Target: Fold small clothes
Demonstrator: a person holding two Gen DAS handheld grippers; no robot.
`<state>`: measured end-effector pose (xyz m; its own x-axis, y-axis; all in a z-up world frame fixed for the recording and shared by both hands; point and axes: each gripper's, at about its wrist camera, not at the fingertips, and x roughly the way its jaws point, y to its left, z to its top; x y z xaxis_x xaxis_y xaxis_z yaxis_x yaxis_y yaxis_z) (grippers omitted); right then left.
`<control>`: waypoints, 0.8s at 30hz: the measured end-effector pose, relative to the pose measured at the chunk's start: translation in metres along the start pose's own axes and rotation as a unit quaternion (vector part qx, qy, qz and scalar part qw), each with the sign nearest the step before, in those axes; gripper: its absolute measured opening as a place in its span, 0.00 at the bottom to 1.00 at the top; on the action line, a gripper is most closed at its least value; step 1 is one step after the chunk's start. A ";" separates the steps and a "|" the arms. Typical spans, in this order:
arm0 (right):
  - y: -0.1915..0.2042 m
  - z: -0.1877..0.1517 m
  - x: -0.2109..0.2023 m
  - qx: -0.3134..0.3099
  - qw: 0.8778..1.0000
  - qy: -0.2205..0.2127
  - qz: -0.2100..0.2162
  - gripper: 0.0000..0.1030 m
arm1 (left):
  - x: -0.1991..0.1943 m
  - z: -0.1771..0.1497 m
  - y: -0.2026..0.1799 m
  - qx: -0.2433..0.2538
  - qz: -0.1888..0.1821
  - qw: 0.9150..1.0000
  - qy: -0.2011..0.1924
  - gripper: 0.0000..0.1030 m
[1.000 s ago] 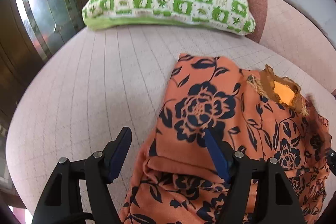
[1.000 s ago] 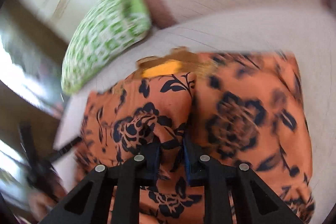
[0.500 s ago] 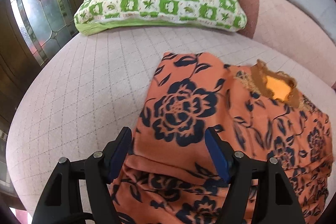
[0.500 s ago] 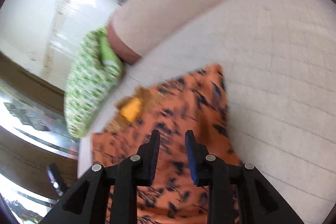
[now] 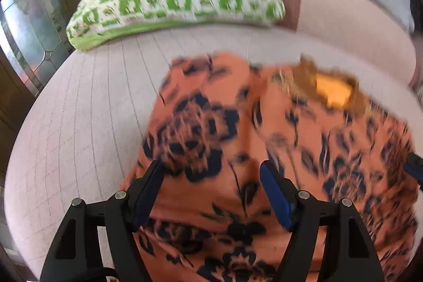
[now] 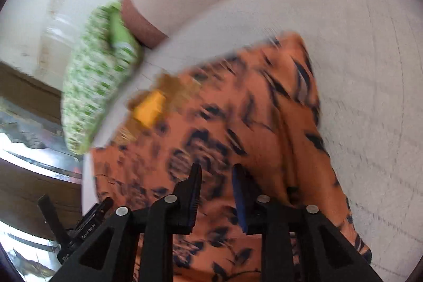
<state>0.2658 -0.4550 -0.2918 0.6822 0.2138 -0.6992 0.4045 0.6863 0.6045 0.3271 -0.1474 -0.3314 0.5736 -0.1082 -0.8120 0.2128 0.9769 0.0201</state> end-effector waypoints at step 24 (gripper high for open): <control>0.039 -0.043 0.031 -0.097 0.994 0.037 -0.014 0.29 | 0.019 -0.007 -0.004 0.039 0.049 0.998 0.027 0.87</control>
<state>0.2761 -0.3917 -0.3063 0.6218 0.2384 -0.7460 0.2934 0.8123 0.5041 0.3316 -0.1523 -0.3516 0.5520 0.0001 -0.8338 0.2197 0.9646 0.1456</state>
